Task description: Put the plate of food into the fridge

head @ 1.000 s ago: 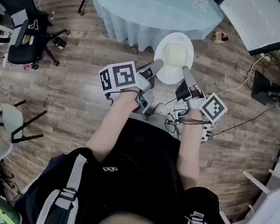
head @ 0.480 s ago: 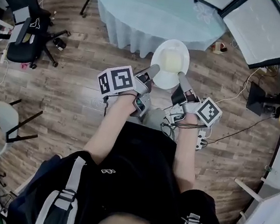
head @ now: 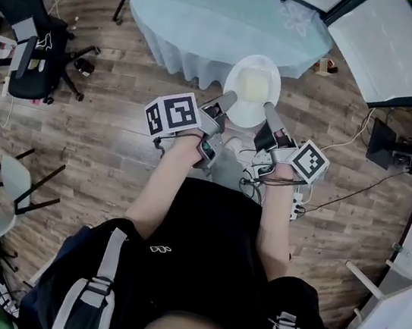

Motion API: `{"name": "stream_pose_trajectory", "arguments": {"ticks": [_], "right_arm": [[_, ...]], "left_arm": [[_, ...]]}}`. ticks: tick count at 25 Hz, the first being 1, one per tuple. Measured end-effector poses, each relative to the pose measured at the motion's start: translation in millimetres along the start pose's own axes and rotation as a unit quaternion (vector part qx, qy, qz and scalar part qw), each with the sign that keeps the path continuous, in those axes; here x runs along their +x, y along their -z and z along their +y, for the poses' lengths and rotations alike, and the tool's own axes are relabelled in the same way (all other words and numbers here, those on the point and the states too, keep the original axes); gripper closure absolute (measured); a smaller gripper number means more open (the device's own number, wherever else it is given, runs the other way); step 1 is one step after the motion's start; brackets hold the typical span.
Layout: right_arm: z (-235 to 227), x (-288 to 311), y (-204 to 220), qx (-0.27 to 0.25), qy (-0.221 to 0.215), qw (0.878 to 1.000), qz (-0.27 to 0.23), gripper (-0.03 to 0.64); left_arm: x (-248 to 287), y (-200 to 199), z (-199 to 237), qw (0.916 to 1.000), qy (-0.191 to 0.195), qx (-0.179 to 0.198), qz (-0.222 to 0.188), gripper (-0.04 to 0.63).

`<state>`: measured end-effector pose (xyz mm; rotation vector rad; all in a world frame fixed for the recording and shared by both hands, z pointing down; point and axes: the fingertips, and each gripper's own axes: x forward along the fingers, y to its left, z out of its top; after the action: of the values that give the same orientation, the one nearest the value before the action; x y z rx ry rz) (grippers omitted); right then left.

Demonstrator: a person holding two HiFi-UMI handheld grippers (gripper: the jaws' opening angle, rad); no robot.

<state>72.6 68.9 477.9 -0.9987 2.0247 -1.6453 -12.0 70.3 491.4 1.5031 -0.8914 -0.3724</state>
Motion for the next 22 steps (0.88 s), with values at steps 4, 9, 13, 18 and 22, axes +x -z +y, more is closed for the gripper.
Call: {"name": "stream_pose_trajectory", "arguments": {"ticks": [4,9,13,18,22], "right_arm": [[8.7,14.6,-55.0,-0.017,-0.015,1.0,-0.003,0.581],[23.9,27.3,-111.6,-0.028,-0.045,0.999,-0.005,0.581],[17.9,42.2,-133.3,-0.01,-0.059,0.998,0.0,0.58],[10.6,62.2,-152.2,0.009,-0.061,0.998,0.008,0.577],[5.9,60.0,-158.3,0.003,-0.056,0.998,-0.007,0.577]], "left_arm": [[43.8,-20.7,-32.0,0.9997,0.012,0.015,-0.012,0.568],[86.5,-41.1,-70.1,0.9988,0.027,0.023,-0.034,0.561],[105.6,-57.0,-75.5,0.9983,0.023,0.027,-0.046,0.561],[129.9,-75.2,-74.9,0.9986,0.019,0.011,-0.048,0.555],[135.7,-74.9,-75.8,0.9988,0.026,0.015,-0.039,0.555]]}}
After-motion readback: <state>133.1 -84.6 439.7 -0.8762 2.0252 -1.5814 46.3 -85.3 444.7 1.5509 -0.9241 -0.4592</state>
